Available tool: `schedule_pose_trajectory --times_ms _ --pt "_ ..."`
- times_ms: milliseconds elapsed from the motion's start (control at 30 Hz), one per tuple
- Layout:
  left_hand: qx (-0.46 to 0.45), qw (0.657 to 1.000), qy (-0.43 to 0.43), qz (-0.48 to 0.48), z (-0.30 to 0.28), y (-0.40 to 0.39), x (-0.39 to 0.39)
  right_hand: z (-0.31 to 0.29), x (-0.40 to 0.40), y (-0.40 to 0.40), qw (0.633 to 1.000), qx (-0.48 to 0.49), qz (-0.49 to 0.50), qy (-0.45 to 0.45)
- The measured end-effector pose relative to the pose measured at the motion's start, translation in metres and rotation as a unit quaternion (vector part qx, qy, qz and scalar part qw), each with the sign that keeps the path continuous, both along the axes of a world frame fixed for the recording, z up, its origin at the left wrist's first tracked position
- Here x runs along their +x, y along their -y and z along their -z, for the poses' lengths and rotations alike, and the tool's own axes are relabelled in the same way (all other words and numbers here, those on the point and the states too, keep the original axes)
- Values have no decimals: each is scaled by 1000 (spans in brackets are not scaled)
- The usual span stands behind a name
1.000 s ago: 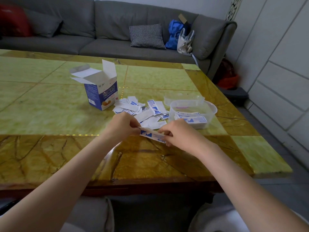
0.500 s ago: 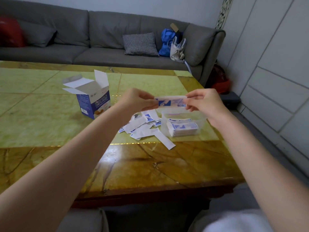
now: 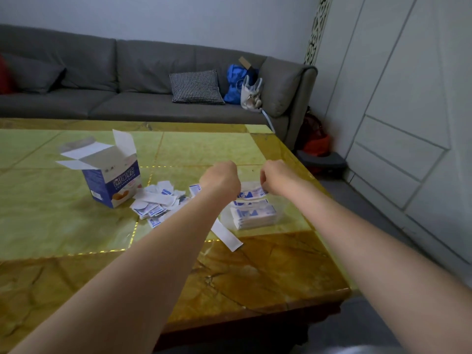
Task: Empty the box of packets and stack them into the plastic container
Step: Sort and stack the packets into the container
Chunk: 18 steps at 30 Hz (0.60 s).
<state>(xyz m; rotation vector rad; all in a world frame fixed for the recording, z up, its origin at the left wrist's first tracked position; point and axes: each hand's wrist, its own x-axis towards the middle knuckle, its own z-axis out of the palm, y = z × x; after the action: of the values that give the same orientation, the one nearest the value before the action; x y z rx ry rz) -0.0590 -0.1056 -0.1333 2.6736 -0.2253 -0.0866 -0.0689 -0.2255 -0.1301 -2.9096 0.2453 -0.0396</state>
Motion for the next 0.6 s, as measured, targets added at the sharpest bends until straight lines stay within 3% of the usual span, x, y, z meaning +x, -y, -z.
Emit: schedule_pose_trajectory --times_ms 267,600 --pt "177 982 13 62 -3 11 -8 7 -11 -11 997 -60 -22 -41" --pt "231 967 4 105 -8 14 -5 5 -14 -10 995 -87 -21 -50"
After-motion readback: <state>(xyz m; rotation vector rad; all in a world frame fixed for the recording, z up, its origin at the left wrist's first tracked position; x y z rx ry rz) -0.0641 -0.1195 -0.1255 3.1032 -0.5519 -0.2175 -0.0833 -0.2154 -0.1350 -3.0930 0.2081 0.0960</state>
